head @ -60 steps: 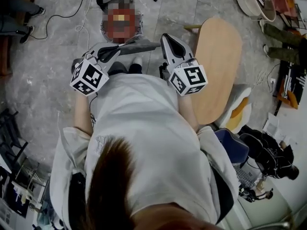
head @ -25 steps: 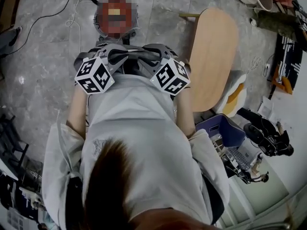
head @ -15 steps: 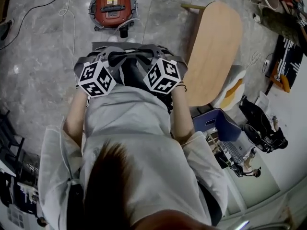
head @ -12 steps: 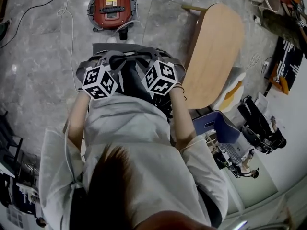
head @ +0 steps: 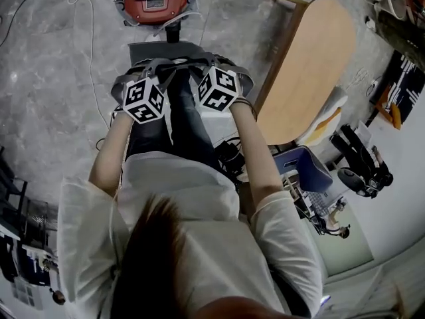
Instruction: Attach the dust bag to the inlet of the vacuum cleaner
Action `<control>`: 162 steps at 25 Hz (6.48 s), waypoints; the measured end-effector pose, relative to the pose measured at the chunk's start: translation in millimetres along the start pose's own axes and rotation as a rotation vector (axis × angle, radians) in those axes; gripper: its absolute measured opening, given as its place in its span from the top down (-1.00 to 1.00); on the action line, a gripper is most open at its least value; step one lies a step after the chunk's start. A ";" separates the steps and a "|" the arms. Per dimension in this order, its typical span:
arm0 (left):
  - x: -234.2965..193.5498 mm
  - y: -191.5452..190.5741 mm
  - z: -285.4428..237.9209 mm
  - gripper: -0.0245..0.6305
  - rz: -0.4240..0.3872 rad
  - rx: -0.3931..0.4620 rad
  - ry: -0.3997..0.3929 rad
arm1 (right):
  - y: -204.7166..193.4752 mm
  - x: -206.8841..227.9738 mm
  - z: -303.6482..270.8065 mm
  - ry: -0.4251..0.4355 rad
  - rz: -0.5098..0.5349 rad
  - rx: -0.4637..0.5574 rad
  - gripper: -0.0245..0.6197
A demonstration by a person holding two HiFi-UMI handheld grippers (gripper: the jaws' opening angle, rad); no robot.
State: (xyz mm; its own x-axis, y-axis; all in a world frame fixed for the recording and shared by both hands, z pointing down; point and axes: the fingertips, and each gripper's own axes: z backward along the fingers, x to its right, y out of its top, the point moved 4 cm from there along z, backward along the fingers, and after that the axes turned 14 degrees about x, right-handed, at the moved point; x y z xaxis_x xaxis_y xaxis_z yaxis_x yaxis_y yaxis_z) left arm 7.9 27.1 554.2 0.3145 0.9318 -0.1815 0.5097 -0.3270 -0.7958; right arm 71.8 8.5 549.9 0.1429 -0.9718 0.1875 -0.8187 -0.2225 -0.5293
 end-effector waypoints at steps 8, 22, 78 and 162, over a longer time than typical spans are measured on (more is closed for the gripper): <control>-13.2 -58.5 -44.5 0.80 -0.036 -0.040 -0.028 | -40.2 12.9 -62.7 0.051 0.008 -0.054 0.74; -43.2 -120.9 -99.3 0.80 -0.006 -0.091 0.018 | -85.6 45.4 -135.7 -0.018 -0.082 -0.067 0.73; -71.8 -158.0 -134.0 0.76 0.236 -0.035 0.187 | -111.5 79.2 -176.8 -0.168 -0.092 -0.020 0.76; -101.3 -145.5 -133.2 0.68 0.456 -0.016 0.173 | -111.4 103.8 -163.7 -0.186 -0.370 0.100 0.71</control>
State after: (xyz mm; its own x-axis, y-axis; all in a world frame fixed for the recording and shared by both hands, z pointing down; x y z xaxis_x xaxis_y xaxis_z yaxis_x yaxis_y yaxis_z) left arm 8.5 -40.7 765.3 0.6362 0.6535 -0.4100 0.3005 -0.6994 -0.6485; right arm 86.9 -54.8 763.8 0.5225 -0.8205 0.2318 -0.6370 -0.5564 -0.5336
